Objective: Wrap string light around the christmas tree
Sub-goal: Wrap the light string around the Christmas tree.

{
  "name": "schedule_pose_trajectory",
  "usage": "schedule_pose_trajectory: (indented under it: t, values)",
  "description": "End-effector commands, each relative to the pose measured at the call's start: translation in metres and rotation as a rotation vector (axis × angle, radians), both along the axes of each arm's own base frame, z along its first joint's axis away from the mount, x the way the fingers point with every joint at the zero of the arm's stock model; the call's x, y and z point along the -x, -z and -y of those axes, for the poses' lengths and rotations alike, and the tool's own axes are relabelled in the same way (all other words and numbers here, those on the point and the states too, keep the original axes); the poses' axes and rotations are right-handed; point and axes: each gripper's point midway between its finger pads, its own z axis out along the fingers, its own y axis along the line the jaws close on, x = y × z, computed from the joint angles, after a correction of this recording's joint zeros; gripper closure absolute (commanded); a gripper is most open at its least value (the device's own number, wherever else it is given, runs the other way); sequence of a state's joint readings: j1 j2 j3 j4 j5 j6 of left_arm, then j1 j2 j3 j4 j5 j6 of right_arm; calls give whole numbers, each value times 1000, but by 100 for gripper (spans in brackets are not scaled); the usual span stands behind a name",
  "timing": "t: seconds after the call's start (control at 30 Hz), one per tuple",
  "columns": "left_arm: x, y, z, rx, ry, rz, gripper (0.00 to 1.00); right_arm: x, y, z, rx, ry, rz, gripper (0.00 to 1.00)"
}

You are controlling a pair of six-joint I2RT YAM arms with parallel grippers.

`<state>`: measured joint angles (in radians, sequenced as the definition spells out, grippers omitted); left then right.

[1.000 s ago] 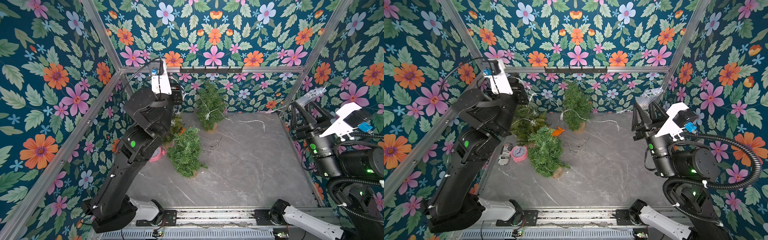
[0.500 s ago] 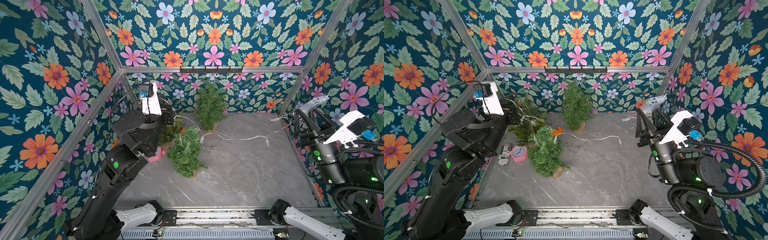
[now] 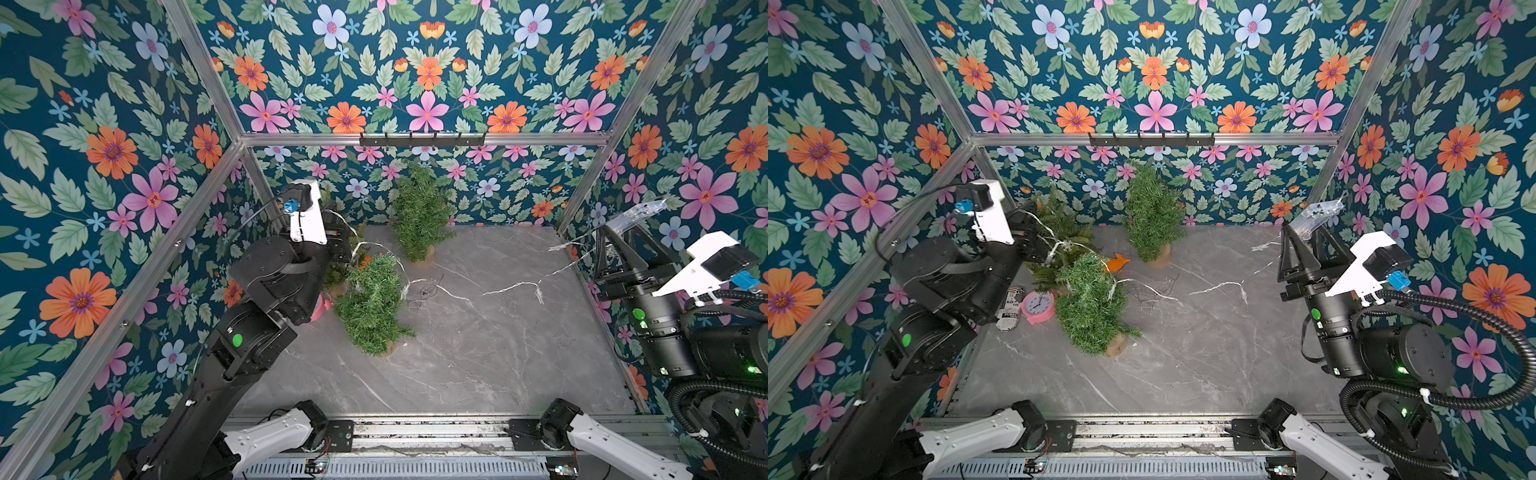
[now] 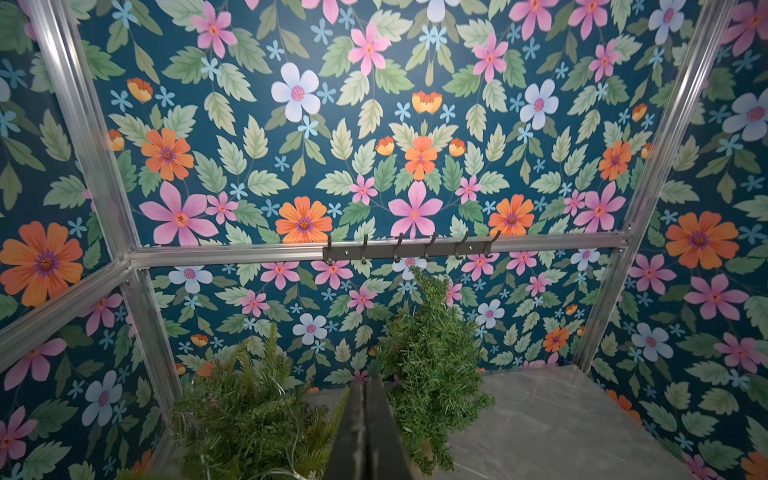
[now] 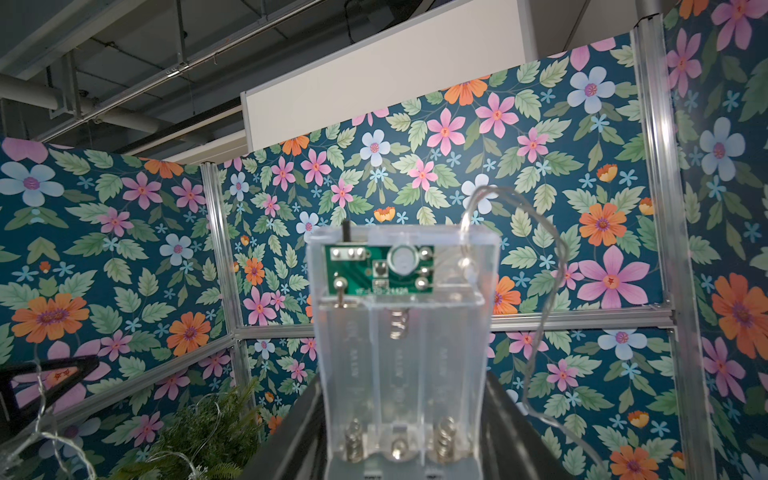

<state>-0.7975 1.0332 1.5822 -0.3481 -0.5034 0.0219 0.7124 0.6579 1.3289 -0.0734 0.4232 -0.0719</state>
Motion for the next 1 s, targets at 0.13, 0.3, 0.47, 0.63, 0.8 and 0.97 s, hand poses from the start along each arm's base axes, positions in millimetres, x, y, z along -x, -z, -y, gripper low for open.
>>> schedule_pose_trajectory:
  t: [0.13, 0.3, 0.47, 0.63, 0.8, 0.97]
  values:
    - [-24, 4, 10, 12, -68, -22, 100, 0, -15, 10, -12, 70, 44, 79]
    - [-39, 7, 18, -7, -110, -31, 100, -1, -23, 14, -24, 97, 65, 79]
    - [-49, 19, 34, -26, -78, -61, 96, -1, -23, 19, -21, 129, 62, 80]
    - [-46, 27, 53, -20, 34, -83, 81, 6, -16, 24, -19, 126, 62, 80]
    - [-33, 33, 60, -15, 125, -107, 54, 16, -10, 21, 14, 74, 66, 80]
    - [-28, 45, 52, -43, 113, -143, 33, 24, 0, 8, 77, -16, 57, 79]
